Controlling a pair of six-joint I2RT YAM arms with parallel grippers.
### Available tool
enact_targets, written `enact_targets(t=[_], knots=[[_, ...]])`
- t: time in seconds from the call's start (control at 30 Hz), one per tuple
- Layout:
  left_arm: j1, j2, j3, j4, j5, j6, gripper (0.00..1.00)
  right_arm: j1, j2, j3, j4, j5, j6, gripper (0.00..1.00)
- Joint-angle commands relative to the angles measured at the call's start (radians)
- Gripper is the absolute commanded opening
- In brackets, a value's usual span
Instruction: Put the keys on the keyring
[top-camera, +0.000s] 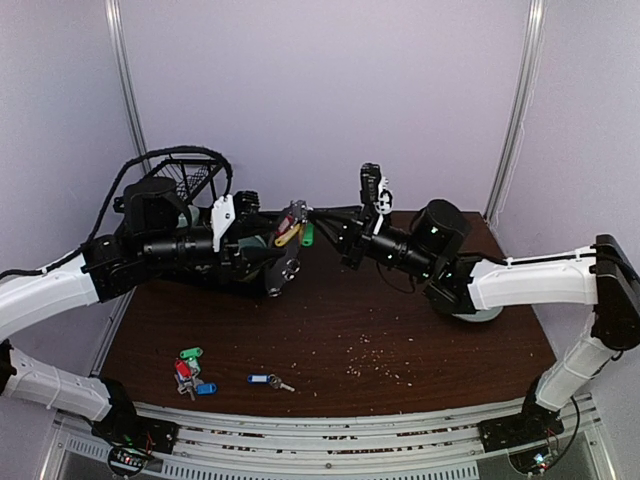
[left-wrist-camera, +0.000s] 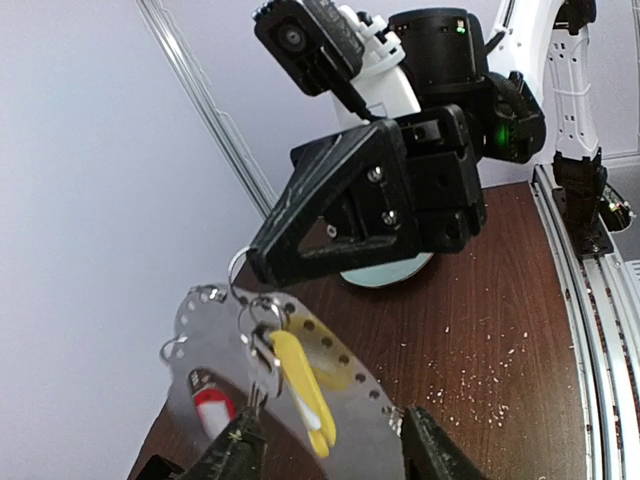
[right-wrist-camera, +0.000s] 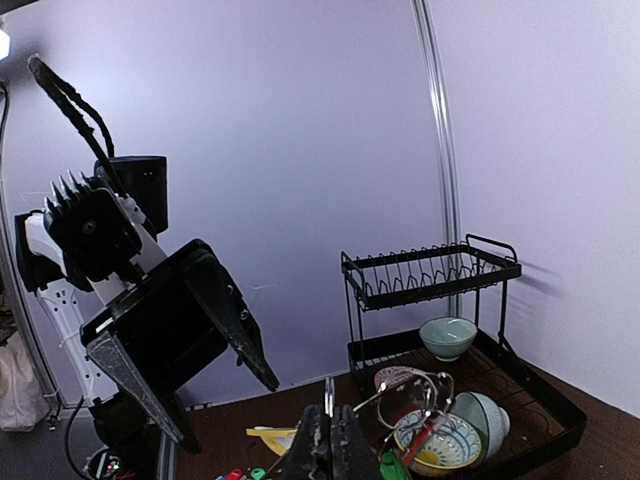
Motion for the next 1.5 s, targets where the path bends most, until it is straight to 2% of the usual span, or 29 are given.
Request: enact_targets(t=[0.0,0.1,0.2,0.37,0.53,0.7,0.93,1.07,1.17,1.33,1.4,1.47], knots=[[-0.004,-0.01,-0.003,0.024,-0.019,0.031,0.52,-0.01,-0.132,-0.042,-0.144,0.085,-0.113,0.0],[-0.004,-0.016,-0.002,0.023,-0.035,0.036,0.57,-0.009,-0.205,-0.071,-0.325,0.155,-0.151,0.0],[-0.004,-0.016,0.0,0.017,-0.052,0.043,0.62,-0.006,-0.263,-0.07,-0.601,0.253,-0.152,0.0],[-0.004,-0.006,0.006,0.009,-0.07,0.049,0.67,0.013,-0.298,-0.064,-1.005,0.469,-0.038,0.0],[-0.004,-0.001,0.005,0.009,-0.076,0.051,0.69,0.04,-0.243,-0.041,-1.228,0.529,0.075,0.0],[-0.004,-0.003,0.006,0.01,-0.074,0.051,0.7,0.039,-0.125,0.024,-1.286,0.584,0.088,0.0],[-0.004,-0.006,0.005,0.012,-0.066,0.05,0.71,-0.043,0.144,0.218,-1.282,0.655,-0.015,0.0],[-0.004,-0.004,0.004,0.012,-0.069,0.049,0.72,-0.075,0.249,0.296,-1.275,0.646,-0.055,0.0],[-0.004,-0.008,0.003,0.013,-0.071,0.049,0.72,-0.076,0.278,0.289,-1.306,0.596,-0.042,0.0],[-0.004,-0.006,0.001,0.016,-0.063,0.049,0.73,-0.074,0.22,0.186,-1.271,0.478,0.016,0.0],[-0.004,-0.004,0.002,0.016,-0.061,0.048,0.73,-0.075,0.188,0.168,-1.28,0.469,0.043,0.06],[-0.004,-0.004,0.002,0.016,-0.063,0.048,0.73,-0.076,0.154,0.153,-1.287,0.482,0.069,0.26]])
